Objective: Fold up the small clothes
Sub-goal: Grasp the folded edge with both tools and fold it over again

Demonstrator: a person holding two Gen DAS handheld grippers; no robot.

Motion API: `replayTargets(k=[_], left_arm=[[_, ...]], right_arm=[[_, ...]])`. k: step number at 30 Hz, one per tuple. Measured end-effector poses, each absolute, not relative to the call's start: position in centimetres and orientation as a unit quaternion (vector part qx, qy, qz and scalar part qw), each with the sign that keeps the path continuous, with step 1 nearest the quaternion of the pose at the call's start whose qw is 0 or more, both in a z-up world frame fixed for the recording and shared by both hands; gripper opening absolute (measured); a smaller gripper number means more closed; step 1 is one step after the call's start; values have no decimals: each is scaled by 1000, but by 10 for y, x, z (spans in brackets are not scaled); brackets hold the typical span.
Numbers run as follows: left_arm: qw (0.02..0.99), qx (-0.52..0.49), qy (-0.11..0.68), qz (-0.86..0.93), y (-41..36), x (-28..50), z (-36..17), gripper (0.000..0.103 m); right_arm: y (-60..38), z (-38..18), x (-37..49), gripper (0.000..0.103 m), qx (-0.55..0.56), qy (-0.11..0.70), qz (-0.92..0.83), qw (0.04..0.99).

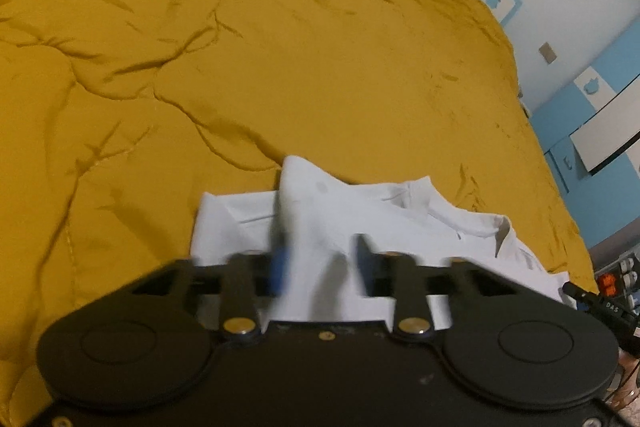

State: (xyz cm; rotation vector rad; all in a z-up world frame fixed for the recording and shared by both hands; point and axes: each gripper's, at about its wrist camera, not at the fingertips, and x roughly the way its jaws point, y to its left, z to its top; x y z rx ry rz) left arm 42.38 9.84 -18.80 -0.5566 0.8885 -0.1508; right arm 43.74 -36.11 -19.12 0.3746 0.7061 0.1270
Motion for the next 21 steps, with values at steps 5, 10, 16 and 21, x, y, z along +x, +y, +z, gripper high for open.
replayTargets(k=[5,10,16,21], left_arm=[[875,-278,392,-64,107,412,-175,2],[878,-275,388,-60,119,402,-161,2],[847,-298,439,-22,128,414,-200,9],[852,-310,419,-56,140,379,-161,64]], right_arm=[[-363,-186,437,17,200,336,72,918],[-355,-173,441,17,194,322,83,923],[-355,-201,464,19,186,378,31,906],[-371,-165,418,42,220,363,72,903]])
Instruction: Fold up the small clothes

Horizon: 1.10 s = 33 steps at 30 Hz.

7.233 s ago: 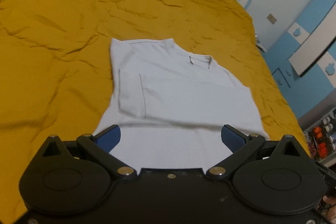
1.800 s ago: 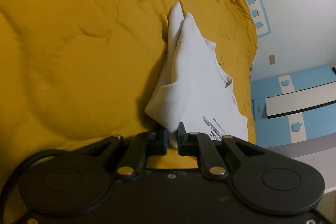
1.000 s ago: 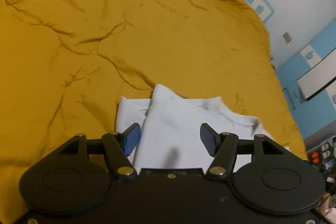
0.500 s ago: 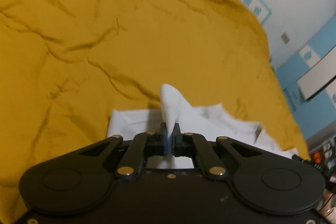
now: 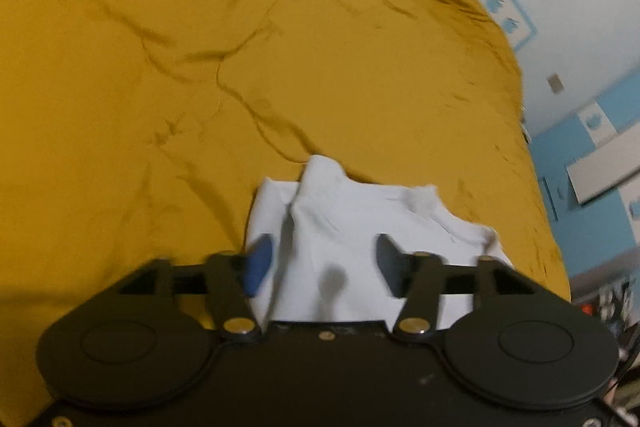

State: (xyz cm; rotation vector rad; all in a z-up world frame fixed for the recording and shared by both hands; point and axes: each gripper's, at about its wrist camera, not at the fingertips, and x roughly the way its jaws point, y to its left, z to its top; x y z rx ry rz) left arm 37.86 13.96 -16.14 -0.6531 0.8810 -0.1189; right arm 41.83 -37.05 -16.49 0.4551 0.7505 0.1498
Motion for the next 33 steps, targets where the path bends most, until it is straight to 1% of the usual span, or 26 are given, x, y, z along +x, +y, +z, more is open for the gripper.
replayTargets(k=[1,3,6,8,9,12,13,15,17,19,21,22,23,24,25,27,28,31,33], left_arm=[[858,-297,415,-65,137,366,-150,64],[860,-290,412,-83,141,337,-135,67],[857,-287,415,-105,145,293,-124,68],[857,-278,420,-106,142,269,-129,68],[855,-278,425,-105,143,260,-133,68],[843,-296,439,-99,145,244,-152,67],[840,-303,439,-100,145,241,-158,65],[841,-306,432,-110,142,236,-161,51],[842,-302,430,-120,137,237,-163,45],[842,-298,434,-119,133,237,-167,44],[846,-295,430,-116,130,237,-167,39],[846,-295,429,-115,128,237,-167,38],[847,-296,427,-111,127,237,-167,32],[847,-297,427,-109,126,236,-169,23],[845,-299,430,-109,125,237,-170,19],[846,-307,423,-108,123,233,-168,9],[847,-313,416,-109,125,230,-166,6],[844,-342,395,-122,138,221,-150,4],[843,-340,391,-142,143,215,-137,4]], right_arm=[[-372,-157,405,45,215,360,88,904],[-375,-142,373,45,203,360,119,903],[-378,-132,328,45,183,365,144,901],[-380,-131,298,49,172,368,146,902],[-380,-132,290,54,169,369,143,903],[-388,-147,270,55,178,382,124,898],[-390,-152,266,55,190,386,120,895],[-392,-158,262,55,202,385,119,892],[-389,-160,260,55,204,380,119,894],[-386,-160,261,55,210,378,120,894],[-386,-164,260,54,216,376,118,893],[-387,-165,261,45,217,377,115,893],[-387,-166,261,37,220,379,115,892],[-388,-169,260,23,222,382,118,889],[-387,-170,261,8,222,386,115,888],[-388,-169,259,8,221,384,111,890],[-389,-166,258,8,225,381,114,890],[-396,-150,246,7,242,354,121,895],[-404,-136,239,6,244,342,135,897]])
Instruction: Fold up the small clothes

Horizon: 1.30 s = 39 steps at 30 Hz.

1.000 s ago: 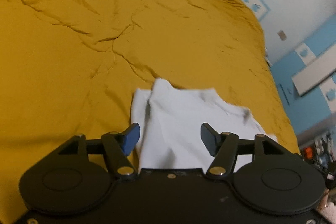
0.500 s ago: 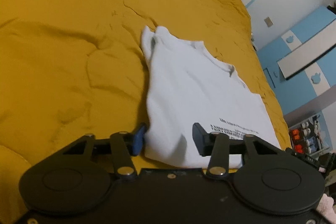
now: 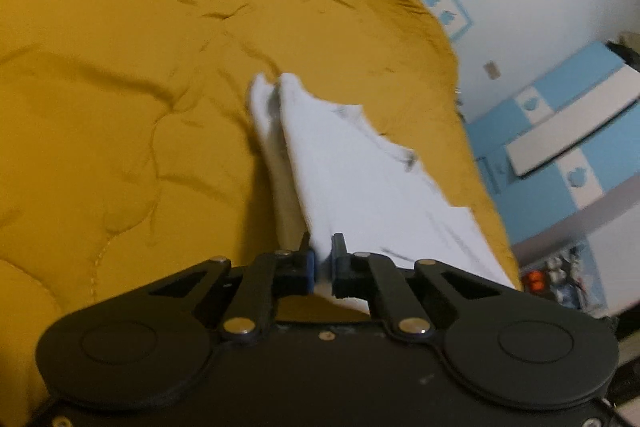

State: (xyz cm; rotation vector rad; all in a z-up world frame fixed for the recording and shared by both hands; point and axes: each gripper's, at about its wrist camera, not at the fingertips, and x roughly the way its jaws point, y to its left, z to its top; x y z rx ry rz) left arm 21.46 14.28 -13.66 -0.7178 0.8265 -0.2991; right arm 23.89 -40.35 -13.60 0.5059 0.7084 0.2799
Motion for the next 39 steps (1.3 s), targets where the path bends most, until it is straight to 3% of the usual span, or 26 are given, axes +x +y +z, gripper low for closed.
replayTargets(k=[3,9,13,14,16,17,18,19,22,25,32,33,34,39], left_arm=[[847,-300,415,-145,138,209,-132,4],[814,-335,460,-118,144,205,-189,8],[810,-344,458,-127,150,203,-179,9],[812,-339,457,-127,151,202,-171,11],[831,-311,444,-120,153,204,-151,30],[842,-299,433,-118,152,208,-144,45],[851,-290,423,-114,150,212,-137,52],[857,-286,413,-112,149,218,-131,52],[871,-278,390,-110,139,240,-121,55],[873,-290,374,-121,126,262,-127,66],[857,-293,407,-122,95,296,-166,66],[855,-294,410,-122,94,298,-171,67],[853,-296,412,-121,94,300,-174,67],[852,-303,410,-122,98,299,-179,68]], right_arm=[[-410,-134,235,6,223,356,138,897],[-423,-188,246,6,256,405,109,871],[-432,-199,248,18,291,408,106,859],[-433,-195,249,23,294,407,107,858],[-429,-180,254,33,263,389,104,877],[-425,-171,261,37,239,371,103,891],[-421,-165,268,46,225,356,102,901],[-417,-160,279,48,213,342,98,910],[-397,-151,325,48,185,322,93,924],[-372,-150,372,48,147,319,86,932],[-352,-175,439,48,122,357,57,924],[-352,-180,442,38,130,368,62,919],[-353,-184,445,15,138,378,71,913],[-358,-166,437,13,157,320,74,931]])
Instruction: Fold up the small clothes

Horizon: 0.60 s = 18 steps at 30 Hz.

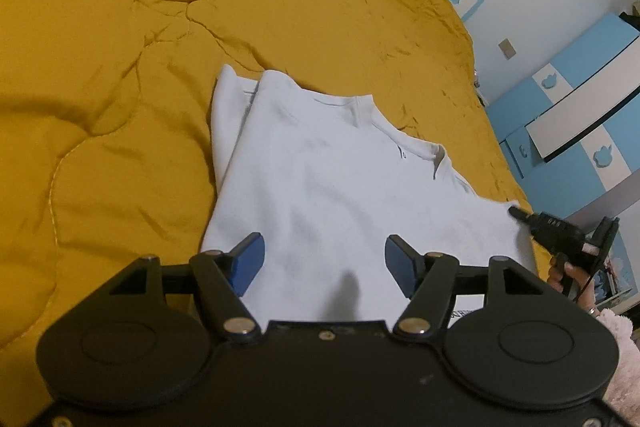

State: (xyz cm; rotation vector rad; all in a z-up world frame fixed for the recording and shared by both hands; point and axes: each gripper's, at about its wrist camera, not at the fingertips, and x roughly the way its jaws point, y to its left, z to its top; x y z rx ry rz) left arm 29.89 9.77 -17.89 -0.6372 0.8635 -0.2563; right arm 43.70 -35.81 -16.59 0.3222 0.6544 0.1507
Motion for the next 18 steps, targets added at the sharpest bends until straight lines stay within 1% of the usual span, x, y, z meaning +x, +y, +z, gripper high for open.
replayTargets(k=[2,6,8,9,10,12,14,15,17,18], left_arm=[[852,-302,410,-120,98,298,-179,69],[855,-296,410,-117,95,295,-178,71],[857,-292,410,-114,93,296,-176,71],[856,-295,409,-112,93,295,-175,71],[857,-300,405,-109,94,295,-172,71],[863,-312,383,-111,98,293,-162,72],[869,-319,360,-116,101,294,-154,76],[868,-324,358,-119,101,296,-152,76],[865,-325,363,-123,99,302,-153,77],[864,-320,369,-122,97,305,-156,77]], right_arm=[[-361,-165,445,12,163,321,71,930],[-365,-198,464,12,144,382,33,912],[-370,-202,462,12,157,377,34,912],[-371,-198,458,14,162,371,33,914],[-372,-192,451,21,169,364,29,915],[-369,-177,432,29,174,353,33,919],[-359,-159,409,29,170,340,68,923],[-353,-150,390,30,168,334,91,923],[-345,-140,355,33,172,334,138,917],[-340,-138,339,39,171,335,156,913]])
